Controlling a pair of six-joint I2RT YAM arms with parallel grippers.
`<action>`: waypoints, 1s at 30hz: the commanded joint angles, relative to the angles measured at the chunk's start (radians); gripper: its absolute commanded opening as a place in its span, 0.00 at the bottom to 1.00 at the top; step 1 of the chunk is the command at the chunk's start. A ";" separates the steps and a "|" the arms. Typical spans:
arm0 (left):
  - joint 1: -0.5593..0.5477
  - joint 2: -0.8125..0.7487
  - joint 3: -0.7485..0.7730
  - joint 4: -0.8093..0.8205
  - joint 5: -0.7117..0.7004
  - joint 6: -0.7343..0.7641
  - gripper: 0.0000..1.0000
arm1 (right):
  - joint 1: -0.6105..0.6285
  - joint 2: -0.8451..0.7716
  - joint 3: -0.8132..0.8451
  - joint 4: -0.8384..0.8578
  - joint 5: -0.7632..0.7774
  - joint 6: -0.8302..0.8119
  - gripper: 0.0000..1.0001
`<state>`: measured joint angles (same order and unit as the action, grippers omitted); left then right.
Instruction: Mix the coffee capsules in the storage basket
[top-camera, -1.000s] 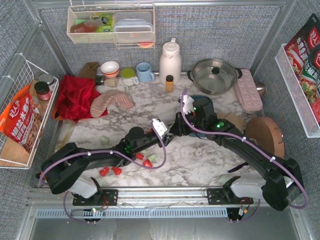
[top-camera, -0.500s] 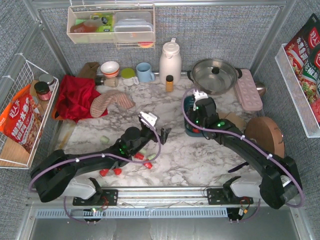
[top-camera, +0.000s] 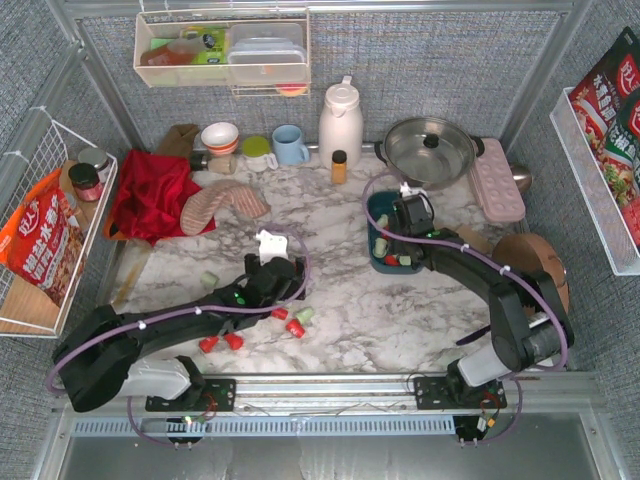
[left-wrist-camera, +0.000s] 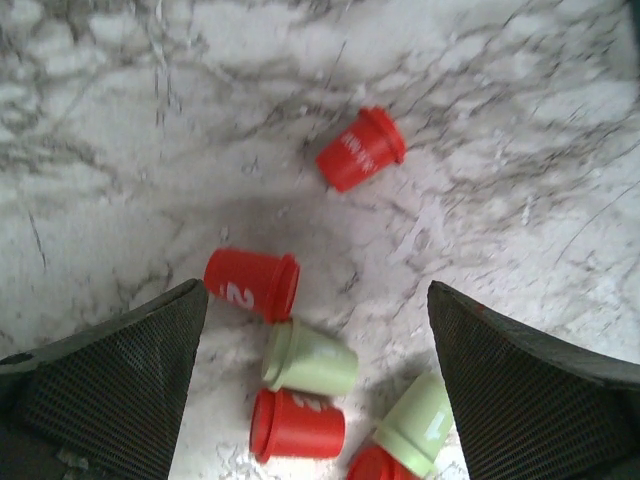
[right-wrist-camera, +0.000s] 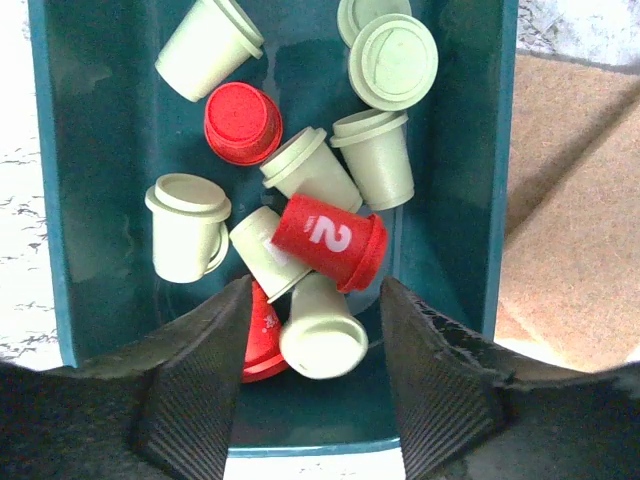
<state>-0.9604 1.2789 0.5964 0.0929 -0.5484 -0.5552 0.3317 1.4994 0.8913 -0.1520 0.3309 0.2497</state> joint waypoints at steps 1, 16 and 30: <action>0.003 0.016 0.014 -0.200 0.049 -0.154 0.99 | -0.003 -0.003 0.014 0.004 -0.026 0.004 0.60; 0.158 0.119 0.035 -0.134 0.149 -0.022 1.00 | -0.003 -0.079 -0.009 -0.003 -0.075 0.010 0.63; 0.266 0.186 0.016 0.003 0.354 0.071 0.77 | -0.003 -0.069 0.008 -0.022 -0.108 0.006 0.63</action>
<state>-0.7036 1.4460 0.6083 0.0578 -0.2623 -0.4999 0.3286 1.4311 0.8890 -0.1638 0.2352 0.2527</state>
